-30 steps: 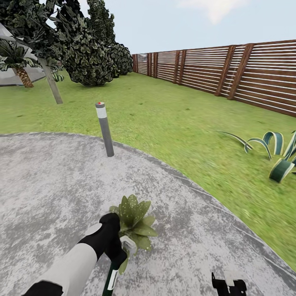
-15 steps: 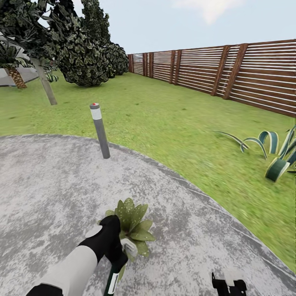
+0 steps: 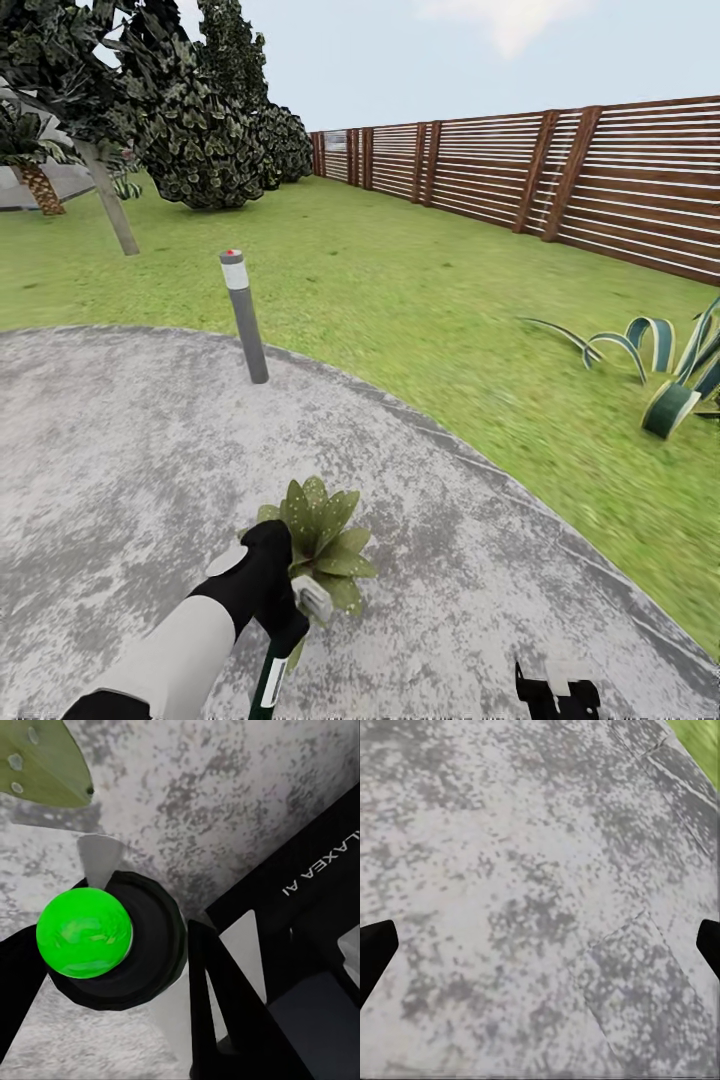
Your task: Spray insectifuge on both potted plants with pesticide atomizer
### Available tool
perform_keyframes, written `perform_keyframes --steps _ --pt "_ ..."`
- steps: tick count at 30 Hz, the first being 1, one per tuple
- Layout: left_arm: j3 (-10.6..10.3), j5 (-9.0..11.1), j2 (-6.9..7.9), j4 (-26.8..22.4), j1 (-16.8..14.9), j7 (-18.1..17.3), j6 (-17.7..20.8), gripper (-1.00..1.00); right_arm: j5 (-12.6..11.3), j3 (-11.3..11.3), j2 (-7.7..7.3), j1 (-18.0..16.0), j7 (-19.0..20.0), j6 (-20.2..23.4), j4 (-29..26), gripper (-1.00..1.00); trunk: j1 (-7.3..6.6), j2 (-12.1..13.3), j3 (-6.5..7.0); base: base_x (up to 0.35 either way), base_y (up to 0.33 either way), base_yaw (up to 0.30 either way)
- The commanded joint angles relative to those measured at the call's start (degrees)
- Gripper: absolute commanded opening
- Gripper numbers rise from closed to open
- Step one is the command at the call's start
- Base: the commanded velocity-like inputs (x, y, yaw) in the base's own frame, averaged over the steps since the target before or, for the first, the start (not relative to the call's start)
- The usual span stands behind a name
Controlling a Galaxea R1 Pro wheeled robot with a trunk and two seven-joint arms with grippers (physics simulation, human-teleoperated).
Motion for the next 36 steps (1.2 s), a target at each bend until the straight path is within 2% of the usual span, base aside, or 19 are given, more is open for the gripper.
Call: perform_keyframes --steps 1,7,8,11,13,18,21,23,26,28,34,36 --pt "-0.1 -0.5 0.00 -0.1 0.0 -0.6 0.5 -1.00 0.6 -0.4 0.01 0.0 -0.2 -0.2 0.1 1.00 -0.02 0.0 -0.05 -0.063 0.000 0.000" --pt "-0.1 -0.5 0.01 -0.1 -0.5 -0.8 0.4 -1.00 0.6 -0.4 0.00 0.0 -0.2 -0.2 0.1 1.00 -0.02 0.0 -0.05 -0.011 0.000 0.000" --pt "-0.1 -0.5 0.05 -0.1 -1.1 -0.8 0.4 -1.00 0.6 -0.4 0.00 0.0 -0.2 -0.2 0.1 1.00 -0.02 0.0 -0.05 0.000 0.000 0.000" --pt "0.0 -0.4 0.04 0.1 -6.0 -1.1 0.4 -1.00 0.6 -0.4 -0.01 0.0 -0.2 -0.2 0.1 1.00 -0.02 0.0 -0.05 0.000 0.000 0.000" --pt "0.0 -0.4 -0.05 0.3 -7.1 -1.1 0.4 -1.00 0.6 -0.4 -0.02 0.0 -0.2 -0.2 0.1 1.00 -0.02 0.0 -0.05 0.000 0.000 0.000" --pt "-0.2 -0.4 -0.05 0.9 -6.5 -1.0 0.2 -1.00 0.6 -0.4 -0.05 0.0 -0.2 -0.2 0.1 1.00 -0.02 0.0 -0.05 0.000 0.000 0.000" --pt "-0.2 -0.5 0.03 0.9 -4.4 -0.7 0.0 -1.00 0.6 -0.4 -0.05 0.0 -0.2 -0.2 0.1 1.00 -0.02 0.0 -0.05 0.000 0.000 0.000" --pt "0.1 -0.5 0.24 0.6 -4.1 -0.7 0.1 -1.00 0.6 -0.4 -0.05 0.0 -0.2 -0.2 0.1 1.00 -0.02 0.0 -0.05 0.000 0.000 0.000" --pt "0.2 -0.5 1.66 0.0 -4.6 -0.8 0.2 -1.00 0.6 -0.4 -0.05 0.0 -0.2 -0.2 0.1 1.00 -0.02 0.0 -0.05 0.000 0.000 0.000" --pt "0.2 -0.5 1.88 0.0 -5.0 -0.8 0.3 -1.00 0.6 -0.4 -0.05 0.0 -0.2 -0.2 0.1 1.00 -0.02 0.0 -0.05 0.000 0.000 0.000" --pt "0.4 0.6 0.53 0.0 -5.4 -1.1 0.3 -1.00 0.6 -0.4 -0.05 0.0 -0.2 -0.2 0.1 1.00 -0.02 0.0 -0.05 0.000 0.000 0.000" --pt "0.5 2.1 -0.25 0.1 -4.8 -1.1 0.4 -1.00 0.6 -0.4 -0.05 0.0 -0.2 -0.2 0.1 1.00 -0.02 0.0 -0.05 0.000 0.000 0.000"
